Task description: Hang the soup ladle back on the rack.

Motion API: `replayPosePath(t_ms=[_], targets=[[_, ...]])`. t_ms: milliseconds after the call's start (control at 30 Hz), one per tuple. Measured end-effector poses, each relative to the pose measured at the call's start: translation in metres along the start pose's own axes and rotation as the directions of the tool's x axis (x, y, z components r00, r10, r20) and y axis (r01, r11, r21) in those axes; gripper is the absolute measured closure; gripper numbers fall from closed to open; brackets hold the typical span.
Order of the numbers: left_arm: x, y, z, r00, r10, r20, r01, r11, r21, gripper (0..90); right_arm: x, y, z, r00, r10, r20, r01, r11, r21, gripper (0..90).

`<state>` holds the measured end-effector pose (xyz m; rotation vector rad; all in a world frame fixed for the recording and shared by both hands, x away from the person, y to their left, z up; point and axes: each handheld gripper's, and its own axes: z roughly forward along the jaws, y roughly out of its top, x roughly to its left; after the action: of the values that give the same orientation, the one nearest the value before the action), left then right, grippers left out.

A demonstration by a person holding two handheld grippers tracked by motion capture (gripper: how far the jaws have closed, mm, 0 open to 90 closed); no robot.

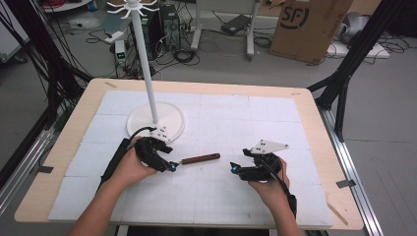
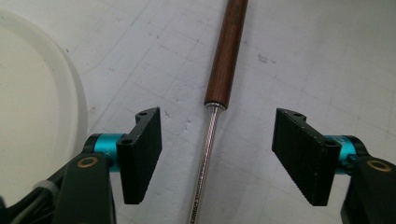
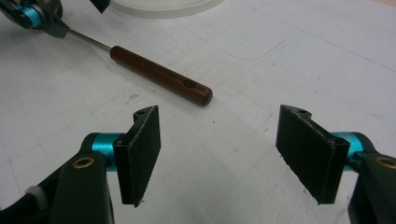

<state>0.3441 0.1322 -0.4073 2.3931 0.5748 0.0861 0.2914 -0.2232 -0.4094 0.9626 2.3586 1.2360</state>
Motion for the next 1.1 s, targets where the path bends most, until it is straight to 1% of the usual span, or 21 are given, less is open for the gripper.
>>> replayPosePath(t_ms=[33, 67, 100, 133, 200, 267, 300, 333, 400, 433, 467, 533, 567, 667, 700, 800, 867, 1000, 1033, 1067, 1100], targets=[[0.0, 0.0, 0.002, 1.0, 0.004, -0.002, -0.004, 0.9999, 0.016, 37.1, 0.0, 0.0, 0.001, 1.0, 0.002, -0.003, -0.002, 1.0, 0.006, 30.0], [0.001, 0.0, 0.004, 0.9999, 0.01, -0.007, -0.01, 0.9995, 0.029, 37.1, 0.0, 0.0, 0.001, 1.0, 0.002, -0.003, -0.002, 1.0, 0.006, 30.0], [0.001, 0.0, 0.007, 0.9999, 0.004, -0.01, -0.003, 0.9993, 0.038, 37.7, 0.0, 0.0, 0.001, 1.0, 0.001, -0.002, -0.001, 1.0, 0.007, 30.1], [0.001, 0.0, 0.008, 0.9999, 0.006, -0.013, -0.006, 0.9986, 0.052, 38.3, 0.0, 0.0, 0.001, 1.0, 0.001, -0.002, -0.001, 1.0, 0.008, 30.1], [0.001, 0.001, 0.012, 1.0, 0.006, -0.008, -0.005, 0.9979, 0.065, 40.6, 0.0, 0.0, 0.002, 1.0, 0.0, -0.003, 0.0, 1.0, 0.01, 30.4], [0.001, 0.001, 0.015, 0.9999, 0.011, 0.008, -0.011, 0.9971, 0.076, 46.2, 0.001, 0.0, 0.002, 0.9999, -0.004, -0.013, 0.004, 1.0, 0.018, 31.3], [0.001, 0.002, 0.016, 0.9998, 0.017, 0.01, -0.018, 0.9964, 0.083, 49.2, 0.001, 0.0, 0.003, 0.9997, -0.012, -0.022, 0.013, 1.0, 0.024, 31.4], [0.0, 0.003, 0.017, 0.9998, 0.017, 0.012, -0.018, 0.9953, 0.095, 51.1, 0.003, 0.0, 0.004, 0.9996, -0.018, -0.021, 0.018, 0.999, 0.032, 31.5], [-0.002, 0.006, 0.02, 0.9994, 0.033, 0.0, -0.033, 0.9913, 0.127, 55.1, 0.003, 0.0, 0.006, 0.9994, -0.025, -0.024, 0.026, 0.999, 0.037, 31.9], [-0.003, 0.008, 0.022, 0.9991, 0.043, -0.003, -0.042, 0.989, 0.142, 59.9, 0.003, 0.0, 0.006, 0.9995, -0.024, -0.022, 0.025, 0.999, 0.04, 32.0], [-0.004, 0.01, 0.023, 0.9988, 0.05, 0.0, -0.049, 0.9873, 0.151, 59.9, 0.003, 0.0, 0.006, 0.9995, -0.024, -0.022, 0.025, 0.999, 0.04, 32.0], [-0.007, 0.012, 0.028, 0.9978, 0.066, 0.006, -0.066, 0.9832, 0.17, 65.7, 0.003, 0.0, 0.006, 0.9995, -0.024, -0.019, 0.025, 0.999, 0.034, 32.1], [-0.008, 0.013, 0.03, 0.9971, 0.076, -0.002, -0.074, 0.9809, 0.18, 67.5, 0.003, 0.0, 0.005, 0.9996, -0.018, -0.021, 0.019, 0.999, 0.033, 32.2], [-0.007, 0.015, 0.03, 0.9976, 0.068, -0.012, -0.065, 0.9811, 0.182, 72.7, 0.002, 0.0, 0.004, 0.9996, -0.019, -0.02, 0.019, 0.999, 0.027, 32.6], [-0.007, 0.015, 0.03, 0.9976, 0.069, -0.01, -0.066, 0.9807, 0.184, 72.7, 0.002, 0.0, 0.004, 0.9996, -0.019, -0.02, 0.019, 0.999, 0.027, 32.6], [-0.005, 0.014, 0.03, 0.9974, 0.071, -0.014, -0.067, 0.9812, 0.181, 76.8, 0.003, 0.0, 0.004, 0.9996, -0.02, -0.022, 0.021, 0.999, 0.034, 32.7], [-0.006, 0.014, 0.03, 0.9962, 0.085, -0.019, -0.08, 0.9798, 0.183, 78.4, 0.003, 0.0, 0.004, 0.9995, -0.021, -0.022, 0.021, 0.999, 0.033, 32.9], [-0.014, 0.015, 0.031, 0.9892, 0.14, -0.045, -0.128, 0.9718, 0.198, 80.5, 0.003, 0.001, 0.004, 0.9995, -0.021, -0.025, 0.022, 0.999, 0.024, 33.0], [-0.016, 0.016, 0.031, 0.9913, 0.121, -0.051, -0.109, 0.9734, 0.202, 84.0, 0.004, 0.001, 0.003, 0.9994, -0.023, -0.027, 0.023, 0.999, 0.026, 33.0], [-0.016, 0.017, 0.031, 0.9943, 0.087, -0.062, -0.072, 0.9754, 0.208, 84.0, 0.004, 0.001, 0.003, 0.9994, -0.023, -0.027, 0.023, 0.999, 0.026, 33.0], [-0.016, 0.017, 0.031, 0.9941, 0.087, -0.065, -0.072, 0.9747, 0.212, 84.2, 0.004, 0.001, 0.004, 0.9993, -0.027, -0.026, 0.028, 0.999, 0.025, 33.0]])
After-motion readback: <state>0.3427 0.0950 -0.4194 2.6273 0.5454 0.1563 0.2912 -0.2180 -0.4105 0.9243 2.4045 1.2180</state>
